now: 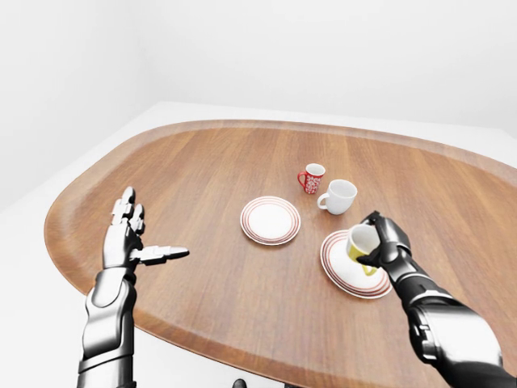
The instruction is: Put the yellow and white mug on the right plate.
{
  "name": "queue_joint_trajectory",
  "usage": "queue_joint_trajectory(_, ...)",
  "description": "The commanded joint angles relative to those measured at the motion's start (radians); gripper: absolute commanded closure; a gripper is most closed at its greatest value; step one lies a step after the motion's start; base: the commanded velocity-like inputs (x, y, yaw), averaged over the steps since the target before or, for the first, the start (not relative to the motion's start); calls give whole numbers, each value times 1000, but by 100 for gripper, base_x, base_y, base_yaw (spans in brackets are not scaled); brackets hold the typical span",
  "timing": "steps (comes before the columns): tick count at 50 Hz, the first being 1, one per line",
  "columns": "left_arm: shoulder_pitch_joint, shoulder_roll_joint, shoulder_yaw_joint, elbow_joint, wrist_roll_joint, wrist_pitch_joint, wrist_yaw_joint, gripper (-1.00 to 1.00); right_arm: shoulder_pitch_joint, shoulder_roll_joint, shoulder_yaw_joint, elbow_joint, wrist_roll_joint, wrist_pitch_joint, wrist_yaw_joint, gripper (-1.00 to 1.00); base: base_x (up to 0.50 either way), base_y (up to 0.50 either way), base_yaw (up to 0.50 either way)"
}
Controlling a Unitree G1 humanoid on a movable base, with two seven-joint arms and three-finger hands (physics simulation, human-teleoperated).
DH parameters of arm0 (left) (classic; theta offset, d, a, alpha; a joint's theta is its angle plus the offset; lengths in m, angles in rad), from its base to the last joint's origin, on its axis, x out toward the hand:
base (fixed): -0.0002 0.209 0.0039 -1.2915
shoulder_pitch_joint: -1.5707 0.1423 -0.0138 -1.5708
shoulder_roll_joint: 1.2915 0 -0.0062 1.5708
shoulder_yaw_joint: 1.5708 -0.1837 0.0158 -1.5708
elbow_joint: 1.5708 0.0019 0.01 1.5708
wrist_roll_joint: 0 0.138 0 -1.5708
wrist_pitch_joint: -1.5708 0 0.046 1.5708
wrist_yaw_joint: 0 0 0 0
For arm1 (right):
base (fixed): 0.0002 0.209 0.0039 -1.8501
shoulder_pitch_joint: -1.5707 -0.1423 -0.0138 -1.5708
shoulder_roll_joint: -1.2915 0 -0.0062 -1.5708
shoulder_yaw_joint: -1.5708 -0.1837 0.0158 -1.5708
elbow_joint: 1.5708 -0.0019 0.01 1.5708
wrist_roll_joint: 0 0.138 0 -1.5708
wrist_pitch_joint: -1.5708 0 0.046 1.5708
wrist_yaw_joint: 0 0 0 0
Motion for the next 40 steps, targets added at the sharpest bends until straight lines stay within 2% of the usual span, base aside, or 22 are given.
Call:
queue_joint_trajectory(1,1,-1,0,-1,1,0,0,-100,-4,1,-11,-3,-9,0,-7,100,0,0,0)
queue_joint_trajectory(2,1,-1,0,2,1,0,0,-100,-5,1,-14,-3,-5,0,-26,57,0,0,0)
queue_joint_trajectory(3,-1,-1,-1,8,2,0,0,-100,-7,2,-12,-1,-5,0,-14,-100,0,0,0)
queue_joint_trajectory(40,0,-1,-2,7,2,0,0,-100,-6,-1,-15,-3,11,0,-4,-100,0,0,0)
